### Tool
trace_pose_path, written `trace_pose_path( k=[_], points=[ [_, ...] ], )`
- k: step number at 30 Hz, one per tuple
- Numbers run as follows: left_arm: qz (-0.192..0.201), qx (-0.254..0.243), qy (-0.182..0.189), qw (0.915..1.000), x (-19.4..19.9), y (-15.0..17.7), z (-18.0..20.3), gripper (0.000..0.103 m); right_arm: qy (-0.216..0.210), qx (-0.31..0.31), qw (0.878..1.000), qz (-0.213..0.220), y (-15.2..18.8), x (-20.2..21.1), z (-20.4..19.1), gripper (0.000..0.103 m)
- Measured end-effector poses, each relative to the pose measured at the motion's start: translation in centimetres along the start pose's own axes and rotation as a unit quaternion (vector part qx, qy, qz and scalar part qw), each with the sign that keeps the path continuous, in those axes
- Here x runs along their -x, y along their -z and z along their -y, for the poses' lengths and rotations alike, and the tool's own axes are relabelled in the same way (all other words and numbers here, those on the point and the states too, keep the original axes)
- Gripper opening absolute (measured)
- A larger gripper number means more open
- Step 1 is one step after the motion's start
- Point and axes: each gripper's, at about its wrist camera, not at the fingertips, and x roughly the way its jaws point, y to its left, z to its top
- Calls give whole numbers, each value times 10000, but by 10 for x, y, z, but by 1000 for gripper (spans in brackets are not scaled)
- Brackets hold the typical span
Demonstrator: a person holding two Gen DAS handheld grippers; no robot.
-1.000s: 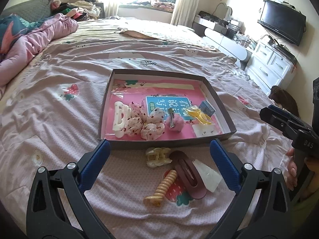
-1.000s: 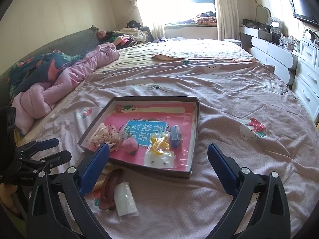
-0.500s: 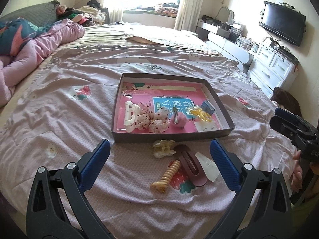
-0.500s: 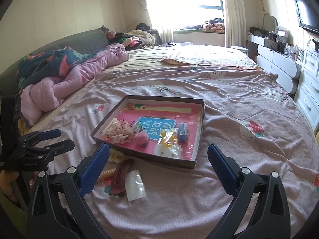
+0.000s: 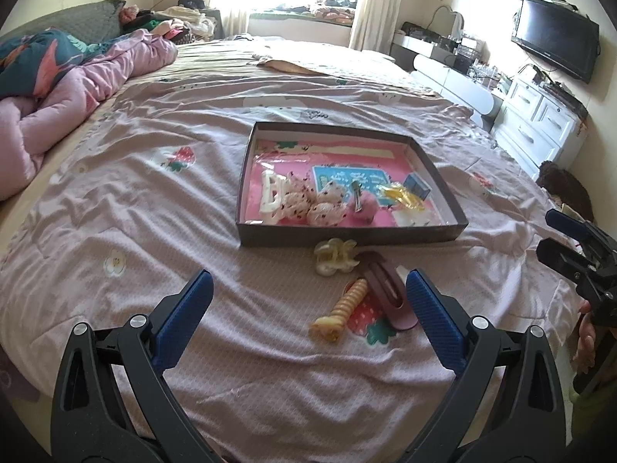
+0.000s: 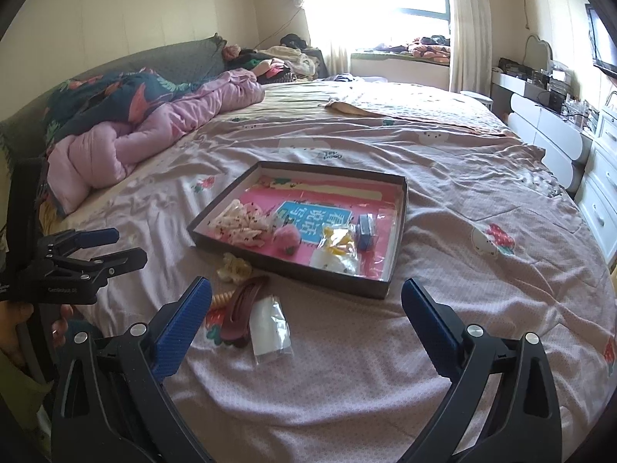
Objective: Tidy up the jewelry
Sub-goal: 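Withdraw both tools from the tray back toward the remaining jewelry, then grasp the coiled yellow hair tie with the left tool while the right grasps the clear bag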
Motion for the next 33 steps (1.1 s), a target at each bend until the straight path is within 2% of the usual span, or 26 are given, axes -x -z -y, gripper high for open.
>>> trace_pose_path(
  k=[11, 24, 33],
  points=[
    [-221, -63, -113, 9997, -6, 20, -2, 92, -120, 122, 9997, -172, 14, -7, -4, 96],
    [-532, -317, -51, 9981, -29, 31, 8, 91, -114, 361, 9981, -495, 34, -33, -11, 96],
    [-722, -535, -11, 9960, -44, 33, 19, 79, -212, 463, 9964, -684, 41, -48, -12, 96]
  ],
)
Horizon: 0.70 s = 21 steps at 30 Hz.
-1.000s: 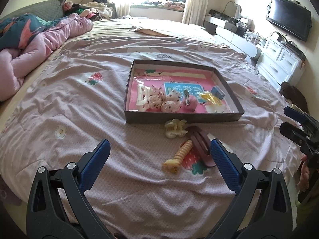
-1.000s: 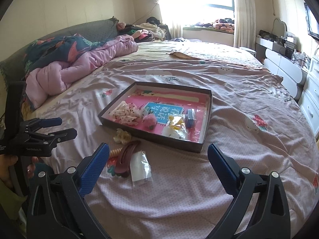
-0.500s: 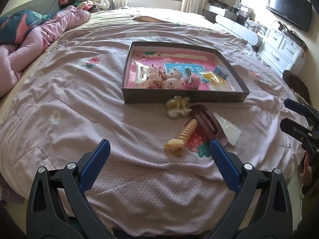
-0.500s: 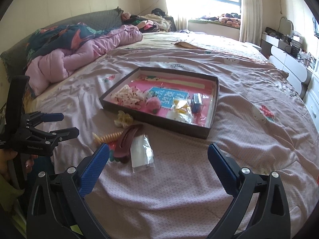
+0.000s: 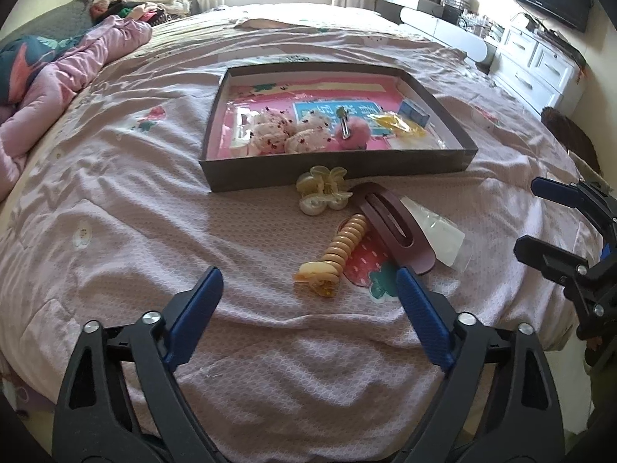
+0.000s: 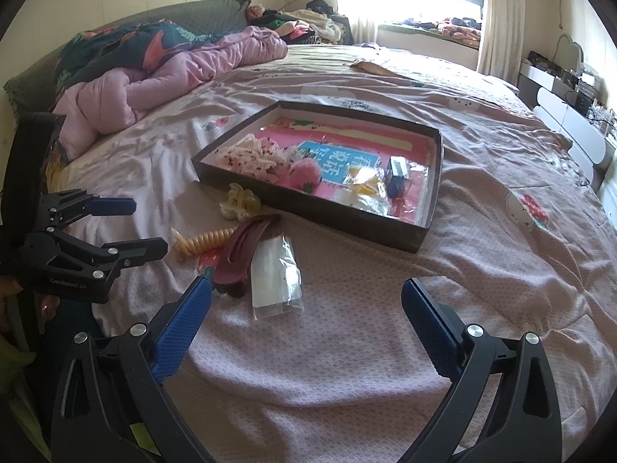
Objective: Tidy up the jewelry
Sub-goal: 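Grasp the coiled yellow hair tie with the left tool while the right grasps the clear bag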
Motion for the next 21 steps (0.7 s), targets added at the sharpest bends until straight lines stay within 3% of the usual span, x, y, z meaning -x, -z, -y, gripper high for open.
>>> trace_pose_path(
  k=[14, 21],
  points=[
    [-404, -238, 139, 9988, -33, -3, 7, 67, -137, 217, 9989, -398, 7, -34, -7, 96],
    [-493, -500, 107, 9975, -46, -9, 12, 54, 0, 417, 9974, -585, 7, -55, -9, 91]
  ],
)
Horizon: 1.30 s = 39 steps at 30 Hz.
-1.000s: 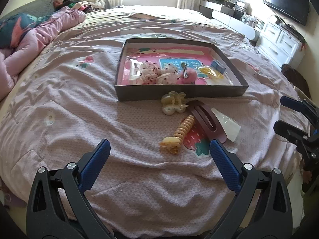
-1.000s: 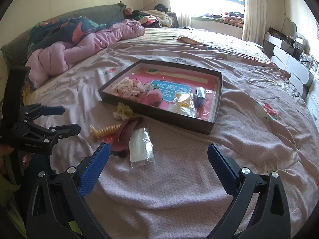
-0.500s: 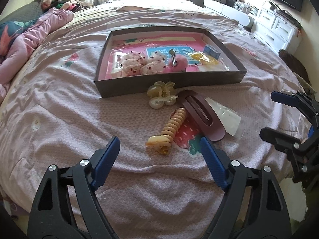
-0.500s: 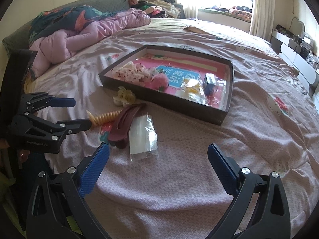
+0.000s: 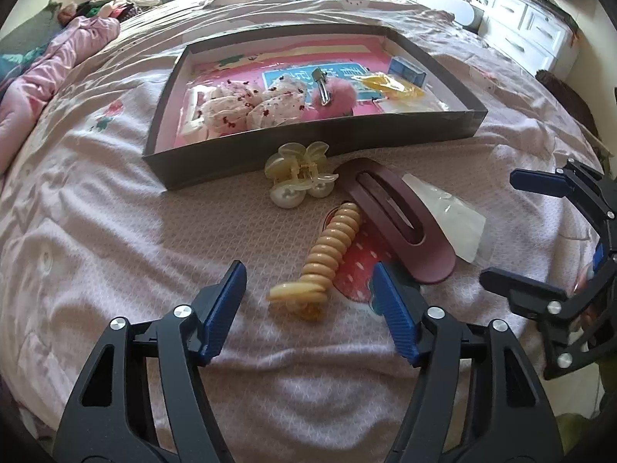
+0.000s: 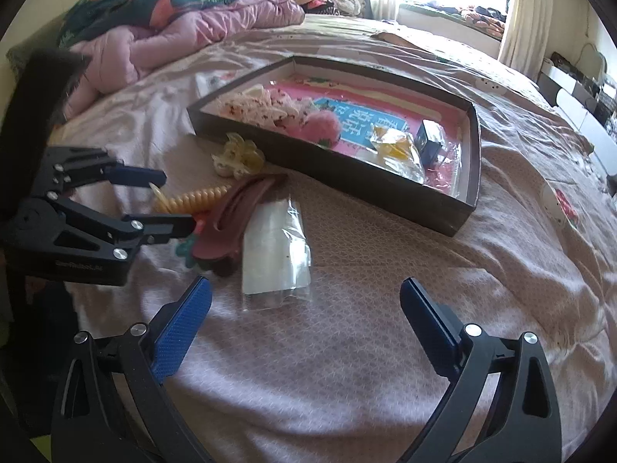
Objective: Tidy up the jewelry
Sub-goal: 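Grasp the coiled yellow hair tie with the left tool while the right grasps the clear bag, then carry the hair tie and clear bag into the tray and release both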
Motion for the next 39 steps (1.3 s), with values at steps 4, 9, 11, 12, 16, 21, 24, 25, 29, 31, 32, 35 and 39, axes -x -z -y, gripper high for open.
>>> trace_pose_path(
  k=[4, 9, 11, 12, 16, 21, 24, 25, 29, 31, 32, 35, 39],
  points=[
    [-86, -33, 92, 9999, -7, -5, -3, 37, 28, 59, 9998, -170, -2, -14, 1, 80],
    [-122, 46, 219, 9997, -12, -4, -6, 27, 3, 146, 9997, -182, -8, -25, -1, 73],
    [-112, 77, 263, 9996, -11, -4, -7, 15, -28, 181, 9997, -186, -11, -30, -2, 67],
    [-98, 112, 280, 9995, -10, -3, -9, 13, -61, 194, 9996, -180, -13, -32, -2, 65],
    [-78, 225, 375, 9990, -10, -1, -11, 12, -202, 168, 9995, -147, -20, -38, -3, 39],
    [-35, 388, 480, 9981, -6, 2, -16, 12, -256, -66, 9996, -93, -18, -34, 6, 37],
    [16, 477, 516, 9975, -1, 3, -19, 12, -233, -222, 9995, -63, -14, -29, 13, 36],
    [42, 494, 523, 9974, 1, 4, -19, 12, -225, -292, 9993, -50, -12, -27, 17, 36],
    [162, 569, 566, 9966, 10, 5, -20, 12, -202, -539, 9983, 24, -3, -13, 30, 36],
    [232, 566, 570, 9965, 15, 5, -20, 12, -183, -625, 9979, 67, 0, -5, 35, 36],
    [265, 561, 550, 9966, 17, 5, -19, 12, -171, -669, 9976, 95, 2, -1, 37, 36],
    [357, 474, 460, 9972, 24, 4, -13, 12, -148, -807, 9964, 201, 6, 14, 44, 36],
    [405, 454, 462, 9971, 30, 4, -10, 12, -89, -865, 9956, 337, 8, 31, 47, 36]
  ],
)
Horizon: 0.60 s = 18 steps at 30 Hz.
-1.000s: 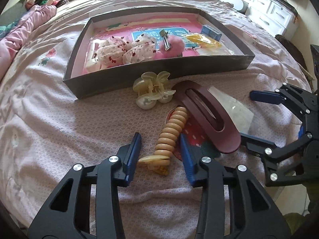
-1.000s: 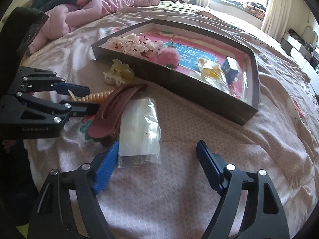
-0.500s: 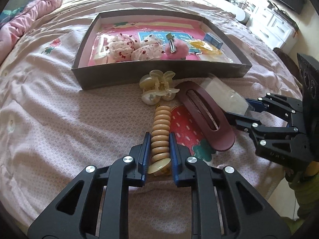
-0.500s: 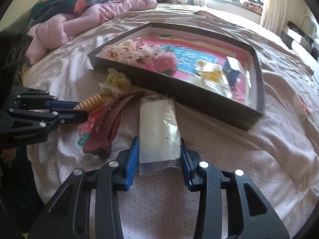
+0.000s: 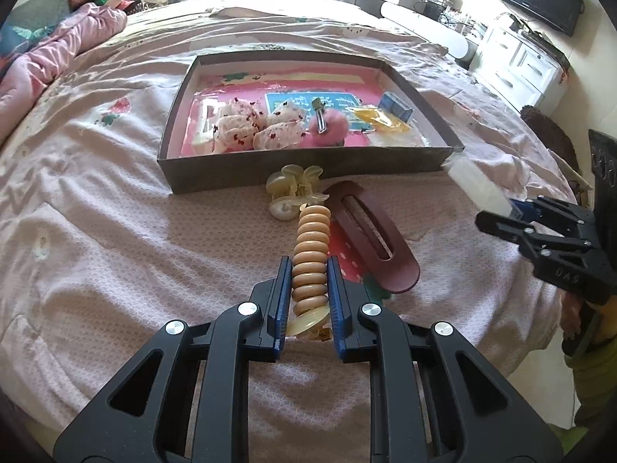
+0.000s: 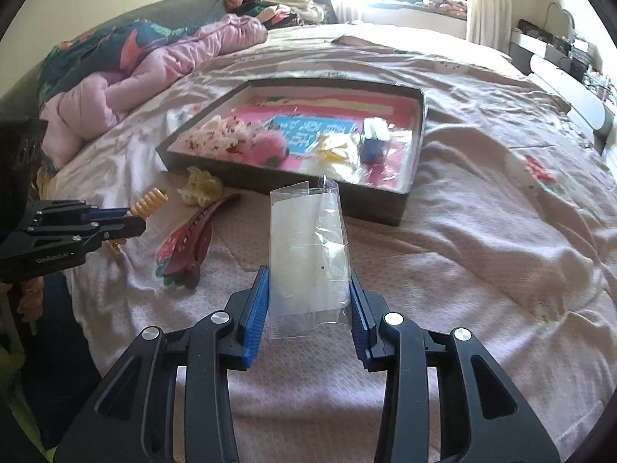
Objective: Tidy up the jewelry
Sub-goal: 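Carry the hair tie and clear bag into the tray and release both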
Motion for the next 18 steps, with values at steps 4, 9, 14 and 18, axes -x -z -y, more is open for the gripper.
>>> trace_pose_path(
  k=[4, 9, 14, 18],
  points=[
    [45, -37, 7, 10000, 4, -3, 3, 12, 7, -12, 9999, 120, -1, 14, 1, 36],
    [106, -87, 66, 9999, 8, -11, 9, 12, -4, 6, 9996, 273, -2, 29, 0, 36],
    [184, -171, 130, 9996, 9, -23, 16, 12, 51, -107, 9990, 420, -9, 39, 7, 36],
    [268, -234, 182, 9992, 10, -36, 22, 12, 113, -163, 9987, 468, -16, 42, 12, 36]
  ],
)
